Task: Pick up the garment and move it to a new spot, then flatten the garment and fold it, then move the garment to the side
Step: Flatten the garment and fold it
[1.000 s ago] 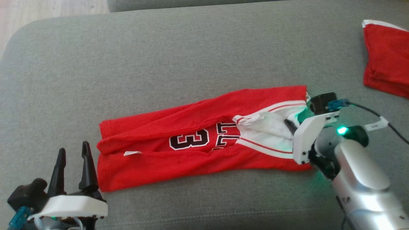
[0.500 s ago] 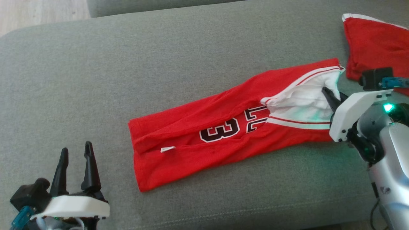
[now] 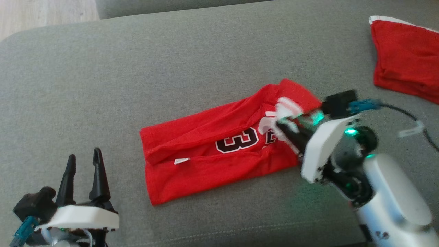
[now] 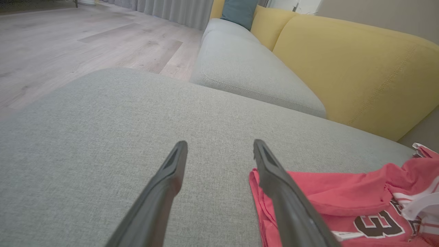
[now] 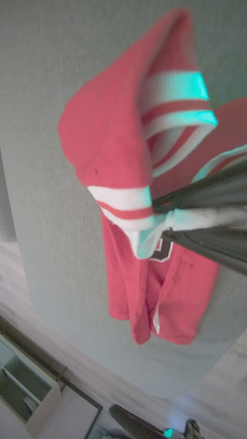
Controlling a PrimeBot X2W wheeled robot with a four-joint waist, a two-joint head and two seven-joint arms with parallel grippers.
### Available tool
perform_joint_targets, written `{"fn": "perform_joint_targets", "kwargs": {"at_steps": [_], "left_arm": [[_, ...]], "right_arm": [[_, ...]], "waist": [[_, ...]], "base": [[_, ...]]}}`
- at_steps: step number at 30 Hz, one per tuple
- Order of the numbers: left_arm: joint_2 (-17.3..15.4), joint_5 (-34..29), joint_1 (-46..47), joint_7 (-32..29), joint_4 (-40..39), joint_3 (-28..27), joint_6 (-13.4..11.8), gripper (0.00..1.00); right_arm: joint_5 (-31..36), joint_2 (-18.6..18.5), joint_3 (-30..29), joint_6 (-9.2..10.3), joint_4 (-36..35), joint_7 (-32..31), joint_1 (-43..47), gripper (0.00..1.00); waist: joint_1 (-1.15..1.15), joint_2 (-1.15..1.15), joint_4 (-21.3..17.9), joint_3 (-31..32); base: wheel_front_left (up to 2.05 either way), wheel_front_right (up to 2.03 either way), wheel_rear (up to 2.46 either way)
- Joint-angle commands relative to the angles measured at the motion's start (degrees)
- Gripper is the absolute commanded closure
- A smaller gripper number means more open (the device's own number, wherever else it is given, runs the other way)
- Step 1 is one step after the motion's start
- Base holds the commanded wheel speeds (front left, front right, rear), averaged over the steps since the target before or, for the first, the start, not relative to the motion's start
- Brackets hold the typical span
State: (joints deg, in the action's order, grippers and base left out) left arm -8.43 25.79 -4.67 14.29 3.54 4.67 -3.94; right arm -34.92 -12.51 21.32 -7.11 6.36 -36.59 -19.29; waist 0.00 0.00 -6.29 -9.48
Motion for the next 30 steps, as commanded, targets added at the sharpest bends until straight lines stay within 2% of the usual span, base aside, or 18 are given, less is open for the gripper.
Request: {"fn": "perform_joint_targets", "kwargs": {"at_steps": [1, 8, 16, 20, 30], "left_arm": [[-0.15, -0.66, 2.38, 0.71, -1.56, -1.93, 0.3, 0.0], [0.28, -0.76, 2.84, 0.71, -1.27, -1.46, 0.61, 0.0], [1.02, -1.1, 3.81, 0.71, -0.43, -0.16, 1.45, 0.0], [1.45, -1.45, 4.39, 0.71, 0.2, 0.79, 1.93, 0.0], [1.91, -2.07, 4.35, 0.71, 2.01, 2.41, 2.5, 0.0]], "right_arm": [[-0.5, 0.79, 1.44, -0.37, -2.96, -0.37, -1.12, 1.0], [-1.7, 4.92, 8.25, -0.37, -3.3, -0.73, -3.49, 1.0], [-3.12, 9.02, 15.95, -0.37, 4.19, 2.61, -7.3, 1.0], [-5.04, 9.56, 18.47, -0.37, 9.08, 5.31, -9.33, 1.0], [-15.17, 9.62, 25.7, -0.37, 18.69, 14.5, -15.11, 1.0]], "waist": [[0.0, 0.0, 0.23, 0.09], [0.0, 0.0, 1.66, 0.21], [0.0, 0.0, 4.74, -0.11], [0.0, 0.0, 6.79, -0.17], [0.0, 0.0, 10.44, 1.59]], "base": [[0.0, 0.0, 0.0], [0.0, 0.0, 0.0], [0.0, 0.0, 0.0], [0.0, 0.0, 0.0], [0.0, 0.0, 0.0]]}}
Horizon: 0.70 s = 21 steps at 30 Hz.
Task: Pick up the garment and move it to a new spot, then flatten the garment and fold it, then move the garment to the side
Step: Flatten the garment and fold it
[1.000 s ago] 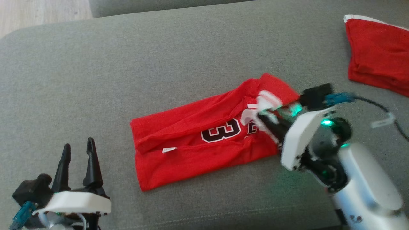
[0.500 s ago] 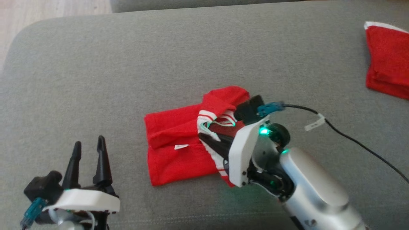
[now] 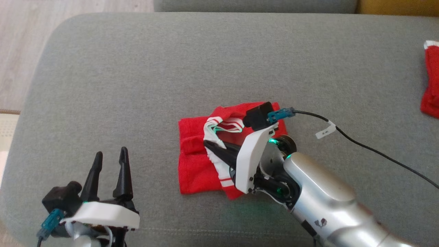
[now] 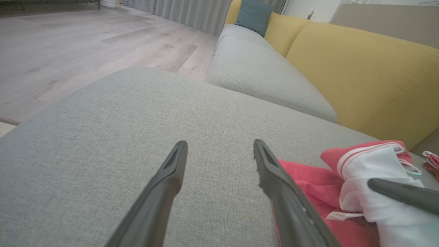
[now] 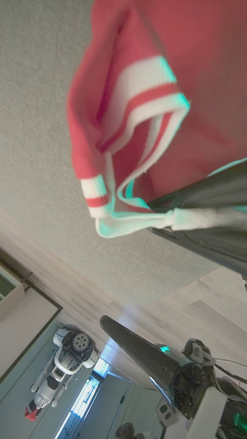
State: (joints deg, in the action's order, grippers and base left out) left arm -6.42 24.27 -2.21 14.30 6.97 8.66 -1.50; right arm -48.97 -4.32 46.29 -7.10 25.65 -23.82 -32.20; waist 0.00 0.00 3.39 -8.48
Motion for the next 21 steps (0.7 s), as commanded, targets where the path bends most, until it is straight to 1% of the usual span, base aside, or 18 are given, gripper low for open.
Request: {"fn": "perform_joint_targets", "kwargs": {"at_steps": [1, 4, 5, 6, 8, 9, 15, 21], "left_arm": [[-0.06, -0.55, 1.84, 0.7, -1.28, -1.43, 0.09, 0.0], [0.01, -0.52, 1.71, 0.7, -0.93, -1.09, 0.13, 0.0], [0.01, -0.52, 1.71, 0.7, -0.93, -1.09, 0.13, 0.0], [0.02, -0.51, 1.66, 0.7, -0.84, -0.99, 0.14, 0.0], [0.05, -0.52, 1.62, 0.7, -0.68, -0.76, 0.18, 0.0], [0.07, -0.53, 1.62, 0.7, -0.6, -0.64, 0.18, 0.0], [0.01, -0.31, 1.44, 0.7, -0.42, -0.55, 0.02, 0.0], [-0.12, -0.2, 1.44, 0.7, -0.75, -0.67, -0.07, 0.0]], "right_arm": [[-2.11, 1.43, 1.15, -0.39, 0.66, 2.74, -2.69, 1.0], [-4.91, 1.44, 2.72, -0.39, 4.31, 5.81, -4.37, 1.0], [-4.91, 1.44, 2.72, -0.39, 4.31, 5.81, -4.37, 1.0], [-5.85, 1.44, 3.27, -0.39, 5.47, 6.93, -4.93, 0.89], [-8.31, 1.44, 4.44, -0.39, 7.55, 8.76, -5.89, 0.02], [-9.64, 1.44, 5.1, -0.39, 8.34, 9.66, -6.37, 0.0], [-16.77, 1.44, 10.53, -0.39, 9.46, 13.74, -9.64, 0.0], [-22.17, 1.44, 13.1, -0.39, 10.87, 19.12, -13.83, 0.0]], "waist": [[0.0, 0.0, 1.03, 0.77], [0.0, 0.0, 1.75, 1.2], [0.0, 0.0, 1.75, 1.2], [0.0, 0.0, 1.9, 1.3], [0.0, 0.0, 2.23, 1.47], [0.0, 0.0, 2.37, 1.55], [0.0, 0.0, 2.31, 1.69], [0.0, 0.0, 1.34, 1.36]], "base": [[0.0, 0.0, 0.0], [0.0, 0.0, 0.0], [0.0, 0.0, 0.0], [0.0, 0.0, 0.0], [0.0, 0.0, 0.0], [0.0, 0.0, 0.0], [0.0, 0.0, 0.0], [0.0, 0.0, 0.0]]}}
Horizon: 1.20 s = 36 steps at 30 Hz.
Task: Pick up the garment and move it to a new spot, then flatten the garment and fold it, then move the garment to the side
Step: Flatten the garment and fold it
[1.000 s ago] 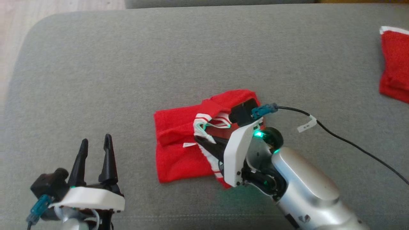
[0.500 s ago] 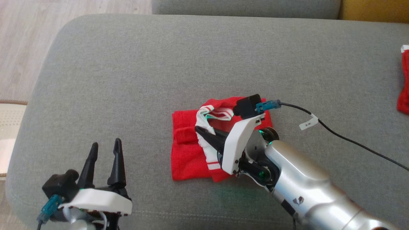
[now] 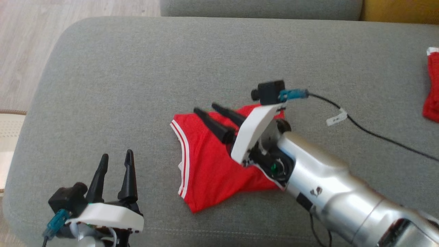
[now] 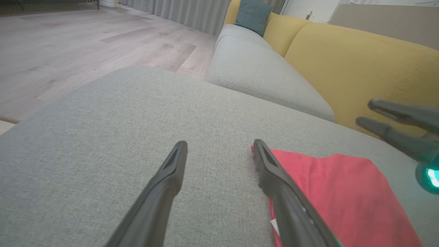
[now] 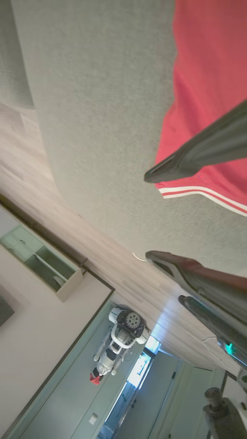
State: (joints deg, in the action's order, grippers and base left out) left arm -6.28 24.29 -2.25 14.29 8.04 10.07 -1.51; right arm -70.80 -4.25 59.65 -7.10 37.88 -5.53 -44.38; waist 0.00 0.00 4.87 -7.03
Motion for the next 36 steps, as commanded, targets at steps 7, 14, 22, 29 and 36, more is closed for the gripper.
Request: {"fn": "perform_joint_targets", "kwargs": {"at_steps": [7, 14, 22, 29, 36], "left_arm": [[-0.67, -0.75, 2.01, 0.71, -2.89, -2.43, 0.0, 0.0], [-0.8, -2.34, 2.63, 0.71, -4.72, -2.53, -0.07, 0.0], [-0.11, -3.33, 2.31, 0.71, -6.09, -3.02, -1.48, 0.0], [0.46, -3.38, 1.14, 0.71, -6.4, -3.28, -2.02, 0.0], [1.07, -4.38, -0.75, 0.71, -5.98, -3.3, -2.1, 0.0]], "right_arm": [[-0.35, 1.37, 1.07, -0.39, 3.3, 10.62, -7.11, 0.0], [5.78, 1.37, -1.95, -0.39, 11.86, 19.9, -7.71, 0.0], [32.19, 0.28, -28.99, -0.39, 5.76, 20.51, 2.17, 0.0], [49.15, 1.04, -42.76, -0.39, -7.9, 20.52, 19.42, 0.0], [52.0, 1.34, -48.37, -0.39, -18.83, 20.52, 31.78, 0.0]], "waist": [[0.0, 0.0, -1.59, -0.46], [0.0, 0.0, -4.4, 0.5], [0.0, 0.0, -8.69, 1.8], [0.0, 0.0, -9.4, 2.75], [0.0, 0.0, -9.09, 3.57]], "base": [[0.0, 0.0, 0.0], [0.0, 0.0, 0.0], [0.0, 0.0, 0.0], [0.0, 0.0, 0.0], [0.0, 0.0, 0.0]]}}
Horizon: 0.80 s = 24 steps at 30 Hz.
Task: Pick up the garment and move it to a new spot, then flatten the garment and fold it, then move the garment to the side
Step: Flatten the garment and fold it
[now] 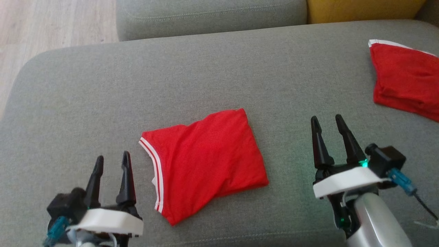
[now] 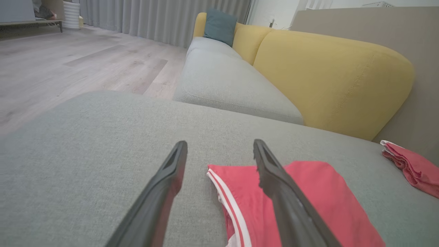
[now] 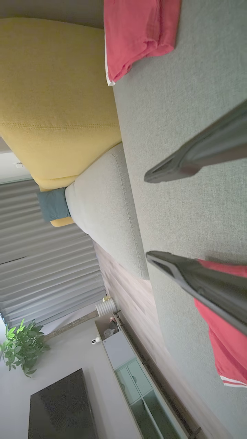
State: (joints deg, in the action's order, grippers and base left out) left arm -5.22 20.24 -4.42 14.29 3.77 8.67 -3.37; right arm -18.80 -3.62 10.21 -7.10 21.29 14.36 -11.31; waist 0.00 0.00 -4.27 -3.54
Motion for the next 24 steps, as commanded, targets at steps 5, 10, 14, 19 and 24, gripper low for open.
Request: {"fn": "perform_joint_targets", "kwargs": {"at_steps": [5, 10, 14, 19, 24], "left_arm": [[0.35, -1.45, 0.07, 0.71, -0.99, -2.09, -0.05, 0.0], [0.84, -2.14, -0.78, 0.71, -0.76, -2.7, 0.07, 0.0], [1.21, -2.52, -1.2, 0.71, -0.73, -3.25, 0.2, 0.0], [1.52, -3.28, -1.35, 0.71, -0.69, -4.19, 0.6, 0.0], [1.73, -3.78, -1.28, 0.71, -0.5, -4.69, 1.01, 0.0]], "right_arm": [[0.11, 0.73, 0.91, -0.39, -5.54, 0.63, 2.79, 0.0], [-0.08, 0.73, 1.37, -0.39, -6.29, 0.63, 4.32, 0.0], [0.03, 0.74, 1.81, -0.39, -6.25, 0.63, 4.46, 0.0], [0.91, 0.74, 1.99, -0.39, -5.85, 0.63, 4.05, 0.0], [1.09, 0.74, 2.26, -0.39, -5.49, 0.63, 3.87, 0.0]], "waist": [[0.0, 0.0, 0.24, 0.56], [0.0, 0.0, 0.37, 1.0], [0.0, 0.0, 0.55, 1.19], [0.0, 0.0, 0.86, 1.09], [0.0, 0.0, 0.91, 1.12]], "base": [[0.0, 0.0, 0.0], [0.0, 0.0, 0.0], [0.0, 0.0, 0.0], [0.0, 0.0, 0.0], [0.0, 0.0, 0.0]]}}
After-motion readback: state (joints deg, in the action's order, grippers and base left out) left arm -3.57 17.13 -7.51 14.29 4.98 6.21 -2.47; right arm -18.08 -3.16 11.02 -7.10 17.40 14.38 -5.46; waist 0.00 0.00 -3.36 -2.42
